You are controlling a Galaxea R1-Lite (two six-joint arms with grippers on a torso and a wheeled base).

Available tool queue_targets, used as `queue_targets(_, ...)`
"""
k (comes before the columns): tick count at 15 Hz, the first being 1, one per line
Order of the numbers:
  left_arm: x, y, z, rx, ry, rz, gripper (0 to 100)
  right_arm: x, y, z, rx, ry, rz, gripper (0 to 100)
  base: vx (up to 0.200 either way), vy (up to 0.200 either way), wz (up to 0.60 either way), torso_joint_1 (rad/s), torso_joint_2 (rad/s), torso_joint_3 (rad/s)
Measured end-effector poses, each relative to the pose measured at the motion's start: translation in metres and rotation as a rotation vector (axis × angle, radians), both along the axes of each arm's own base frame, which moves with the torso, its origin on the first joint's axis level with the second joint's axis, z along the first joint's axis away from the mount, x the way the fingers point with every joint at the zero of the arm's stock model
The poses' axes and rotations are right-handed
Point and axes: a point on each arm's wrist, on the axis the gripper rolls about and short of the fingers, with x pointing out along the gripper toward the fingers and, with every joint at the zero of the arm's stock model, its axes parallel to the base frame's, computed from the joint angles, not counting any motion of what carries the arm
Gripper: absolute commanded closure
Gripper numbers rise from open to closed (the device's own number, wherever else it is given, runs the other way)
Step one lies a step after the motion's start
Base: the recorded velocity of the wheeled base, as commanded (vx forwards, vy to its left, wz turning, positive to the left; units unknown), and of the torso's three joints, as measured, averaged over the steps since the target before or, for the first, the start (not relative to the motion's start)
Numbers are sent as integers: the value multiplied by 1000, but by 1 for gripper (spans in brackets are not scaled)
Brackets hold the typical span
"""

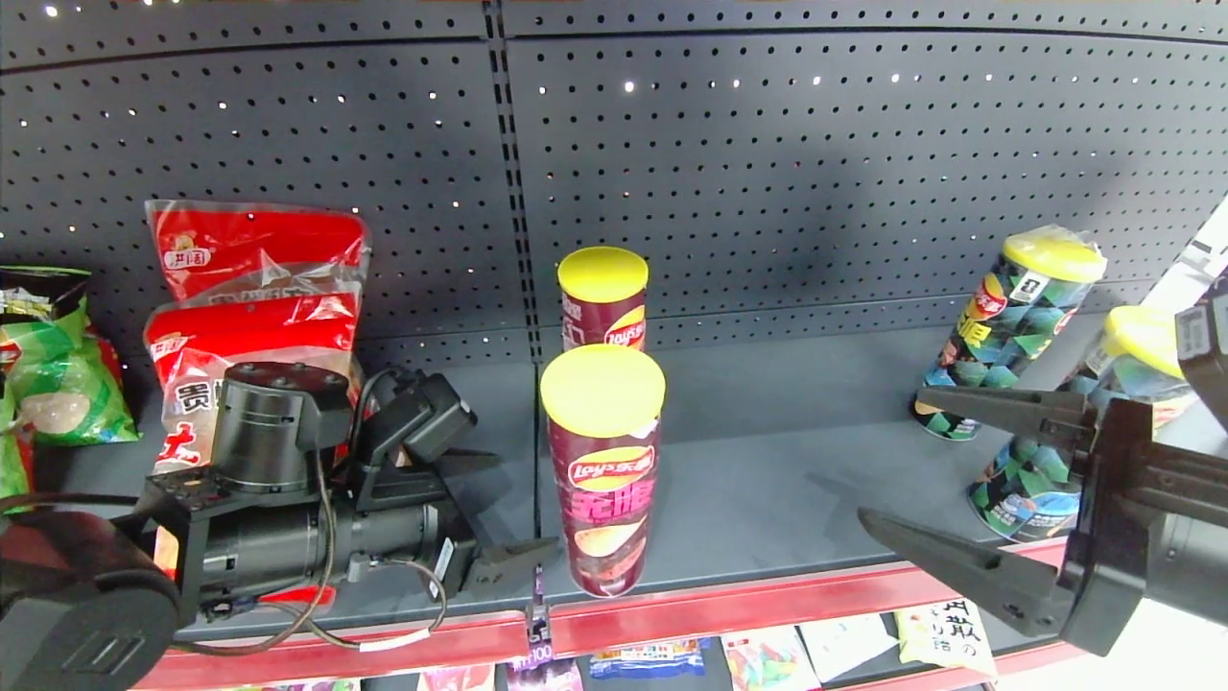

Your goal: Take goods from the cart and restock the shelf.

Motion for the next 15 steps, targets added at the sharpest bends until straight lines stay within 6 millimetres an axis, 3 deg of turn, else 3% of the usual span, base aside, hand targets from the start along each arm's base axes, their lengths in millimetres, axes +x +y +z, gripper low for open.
queue_targets(15, 5, -4, -1, 1, 2, 1, 0, 1, -3, -5, -13, 16, -16, 0, 0, 0, 0, 0, 0, 0)
